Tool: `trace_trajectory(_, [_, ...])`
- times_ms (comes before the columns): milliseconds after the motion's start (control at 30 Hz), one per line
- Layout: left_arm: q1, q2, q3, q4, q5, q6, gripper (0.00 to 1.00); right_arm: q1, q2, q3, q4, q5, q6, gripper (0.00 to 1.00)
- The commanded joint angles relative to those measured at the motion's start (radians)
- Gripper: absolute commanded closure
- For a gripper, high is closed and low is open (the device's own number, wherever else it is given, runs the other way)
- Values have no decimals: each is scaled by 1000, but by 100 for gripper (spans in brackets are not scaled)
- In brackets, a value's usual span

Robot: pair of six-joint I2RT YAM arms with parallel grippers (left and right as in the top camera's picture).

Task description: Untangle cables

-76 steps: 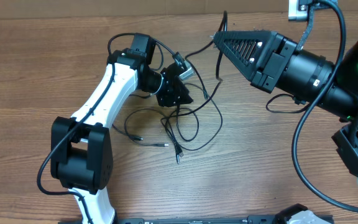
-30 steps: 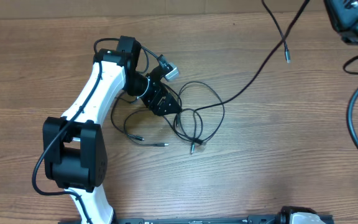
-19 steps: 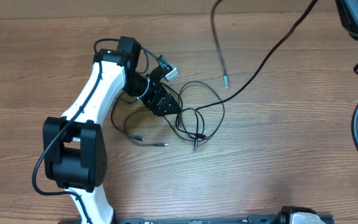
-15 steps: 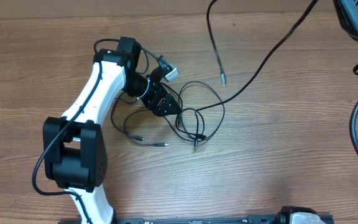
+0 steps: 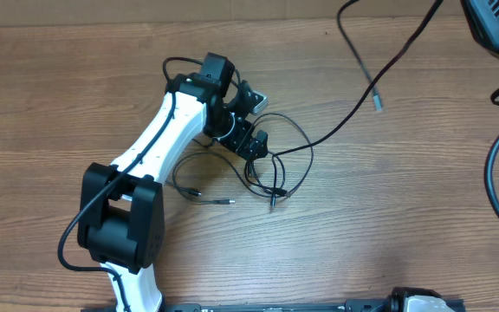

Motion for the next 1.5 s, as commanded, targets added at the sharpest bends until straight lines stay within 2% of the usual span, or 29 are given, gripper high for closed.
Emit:
trace_trajectory(0, [-32, 3, -30, -25, -115, -174, 0, -8, 13, 20, 4, -3, -11, 96])
trace_trajectory(233, [-134, 3, -194, 19, -329, -320, 1, -8, 39, 20, 4, 0, -10, 96])
trace_trajectory(433, [-169, 2, -317, 3, -343, -336, 0, -8, 46, 20, 0, 0, -7, 96])
trace_trajectory(667, [-149, -21, -319, -21, -337, -265, 0, -25, 49, 20, -86, 7, -63, 96])
trace_trajectory(800, [-148, -65, -319, -53, -250, -103, 0, -92, 72, 19, -214, 7, -154, 96])
trace_trajectory(900, [-146, -115, -319, -65, -190, -36, 0, -156, 102, 19, -347, 7, -241, 96])
trace_trajectory(1133, [-146, -141, -319, -59, -190, -24, 0, -225, 148, 19, -451, 3, -295, 96])
trace_trajectory(1333, [-147, -141, -319, -47, -179, -27, 0, -231, 154, 18, -483, -27, -357, 96])
trace_trajectory(1467, [-147, -141, -319, -46, -160, -27, 0, -231, 155, 18, -631, -14, -468, 96])
